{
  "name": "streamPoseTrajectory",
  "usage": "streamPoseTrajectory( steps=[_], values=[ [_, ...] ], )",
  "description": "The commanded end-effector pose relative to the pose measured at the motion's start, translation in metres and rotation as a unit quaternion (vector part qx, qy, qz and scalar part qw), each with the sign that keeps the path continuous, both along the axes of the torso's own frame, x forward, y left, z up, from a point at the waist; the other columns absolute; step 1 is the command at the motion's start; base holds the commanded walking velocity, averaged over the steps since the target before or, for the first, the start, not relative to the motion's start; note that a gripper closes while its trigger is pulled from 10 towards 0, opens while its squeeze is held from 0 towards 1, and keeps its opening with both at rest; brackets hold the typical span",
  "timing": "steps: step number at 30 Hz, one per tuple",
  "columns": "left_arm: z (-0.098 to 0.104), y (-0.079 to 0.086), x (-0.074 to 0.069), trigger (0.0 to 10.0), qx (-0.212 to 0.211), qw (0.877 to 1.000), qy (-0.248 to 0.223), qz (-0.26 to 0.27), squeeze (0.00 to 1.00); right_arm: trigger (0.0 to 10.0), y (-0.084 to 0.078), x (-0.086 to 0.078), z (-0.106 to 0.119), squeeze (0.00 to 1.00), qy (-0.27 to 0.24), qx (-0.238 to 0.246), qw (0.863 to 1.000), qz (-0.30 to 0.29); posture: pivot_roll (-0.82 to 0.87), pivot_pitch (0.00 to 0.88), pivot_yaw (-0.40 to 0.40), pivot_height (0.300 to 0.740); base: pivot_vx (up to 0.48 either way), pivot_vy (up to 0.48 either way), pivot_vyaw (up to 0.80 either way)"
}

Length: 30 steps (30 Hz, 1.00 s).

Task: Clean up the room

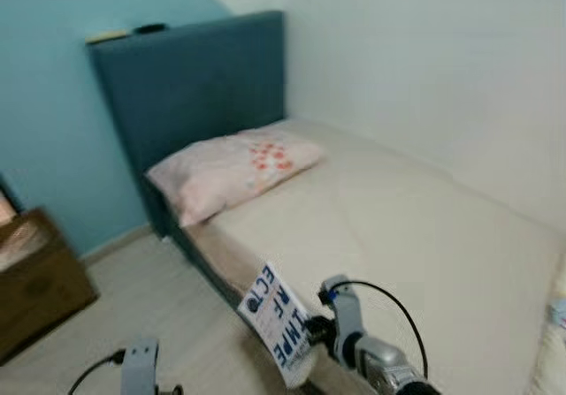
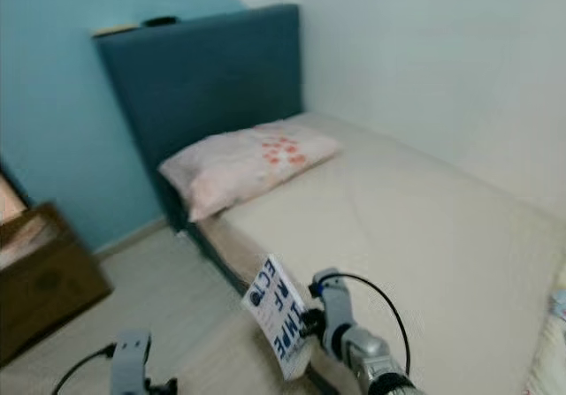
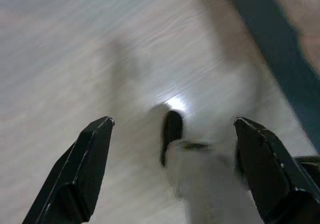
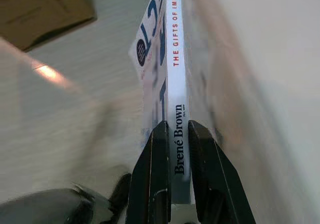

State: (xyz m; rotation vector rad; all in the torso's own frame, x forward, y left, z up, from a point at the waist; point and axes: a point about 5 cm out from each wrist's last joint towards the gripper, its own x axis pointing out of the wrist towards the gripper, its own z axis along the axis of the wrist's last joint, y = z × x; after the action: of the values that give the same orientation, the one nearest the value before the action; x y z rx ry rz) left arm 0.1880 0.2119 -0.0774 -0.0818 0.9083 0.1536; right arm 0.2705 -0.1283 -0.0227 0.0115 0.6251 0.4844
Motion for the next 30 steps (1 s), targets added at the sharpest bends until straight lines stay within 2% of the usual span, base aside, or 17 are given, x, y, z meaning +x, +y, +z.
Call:
streamPoseTrajectory(
  steps=[1, 9, 13, 19, 30],
  values=[
    [0.0004, 0.0018, 0.0002, 10.0, 0.001, 1.000, 0.001, -0.002, 0.00, 10.0, 0.0008, 0.0024, 0.0018, 0.00, -0.009, -0.001, 1.000, -0.012, -0.10, 0.000, -0.044, 0.718, 0.000, 0.000, 0.00],
    [0.0005, -0.0004, 0.0011, 10.0, -0.001, 1.000, 0.000, -0.014, 0.00, 10.0, -0.0025, 0.0022, 0.0016, 0.00, -0.010, 0.003, 1.000, -0.023, -0.10, 0.000, -0.044, 0.718, 0.000, 0.000, 0.00],
    [0.0008, -0.0013, 0.0019, 10.0, -0.001, 1.000, -0.001, -0.017, 0.00, 10.0, -0.0018, 0.0025, 0.0025, 0.00, -0.015, 0.002, 1.000, -0.014, -0.10, 0.000, -0.044, 0.718, 0.278, 0.000, 0.00],
    [0.0009, -0.0020, 0.0023, 10.0, -0.002, 1.000, -0.002, -0.019, 0.00, 10.0, -0.0008, 0.0025, 0.0025, 0.00, -0.015, 0.000, 1.000, -0.010, -0.10, 0.000, -0.044, 0.718, 0.299, 0.000, 0.69],
    [0.0004, -0.0032, 0.0016, 10.0, -0.004, 1.000, -0.001, -0.023, 0.00, 10.0, -0.0010, 0.0014, 0.0008, 0.00, -0.008, 0.000, 1.000, -0.020, -0.10, 0.000, -0.044, 0.718, 0.316, 0.000, 0.00]
  ],
)
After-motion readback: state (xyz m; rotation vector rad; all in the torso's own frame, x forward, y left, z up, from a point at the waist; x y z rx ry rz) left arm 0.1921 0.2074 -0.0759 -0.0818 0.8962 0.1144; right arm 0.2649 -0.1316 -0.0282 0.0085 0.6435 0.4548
